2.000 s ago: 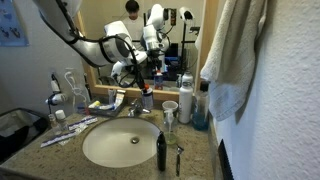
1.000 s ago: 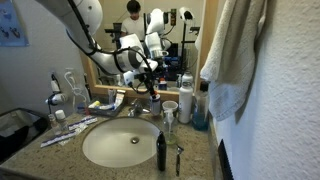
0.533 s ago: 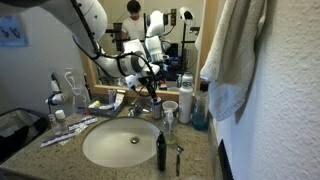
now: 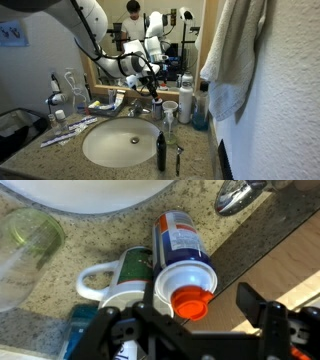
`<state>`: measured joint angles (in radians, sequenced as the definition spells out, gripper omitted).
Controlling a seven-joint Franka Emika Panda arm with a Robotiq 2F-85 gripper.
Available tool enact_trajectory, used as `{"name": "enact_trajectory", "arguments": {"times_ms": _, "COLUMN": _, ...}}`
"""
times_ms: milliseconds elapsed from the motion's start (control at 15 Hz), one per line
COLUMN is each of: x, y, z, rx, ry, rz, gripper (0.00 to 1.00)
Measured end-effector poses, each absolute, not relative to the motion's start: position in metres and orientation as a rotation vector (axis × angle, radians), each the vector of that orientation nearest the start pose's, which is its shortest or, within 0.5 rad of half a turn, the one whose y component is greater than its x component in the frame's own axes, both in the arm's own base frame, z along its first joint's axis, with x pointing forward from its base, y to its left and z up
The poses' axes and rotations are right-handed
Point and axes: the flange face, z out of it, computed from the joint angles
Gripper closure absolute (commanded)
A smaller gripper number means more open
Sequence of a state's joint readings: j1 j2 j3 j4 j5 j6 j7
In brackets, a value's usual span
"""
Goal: Move the white can with the orange lid to the right side of the tap
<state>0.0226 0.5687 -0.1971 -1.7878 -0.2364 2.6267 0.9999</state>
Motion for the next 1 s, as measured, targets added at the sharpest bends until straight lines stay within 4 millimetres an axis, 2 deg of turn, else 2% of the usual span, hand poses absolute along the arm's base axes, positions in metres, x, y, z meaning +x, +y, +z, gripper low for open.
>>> {"name": "enact_trajectory", "arguments": {"times_ms": 267, "x": 0.680, "y": -0.089, "z": 0.277, "rx": -2.861, "ry": 1.428, "rz": -0.589, "gripper": 0.00}}
{"name": "enact_trajectory", "arguments": {"times_ms": 600, "x": 0.679, "y": -0.058, "z": 0.306, "rx": -2.869, "ry": 1.377, "rz": -0.598, "gripper": 0.00}}
{"name": "enact_trajectory", "arguments": {"times_ms": 800, "x": 0.668, "y": -0.034, "z": 0.326, "rx": -2.889, "ry": 1.344, "rz": -0.580, "gripper": 0.00}}
{"name": "enact_trajectory", "arguments": {"times_ms": 1000, "x": 0.644, "y": -0.006, "z": 0.348, "rx": -2.929, "ry": 1.303, "rz": -0.598, "gripper": 0.00}}
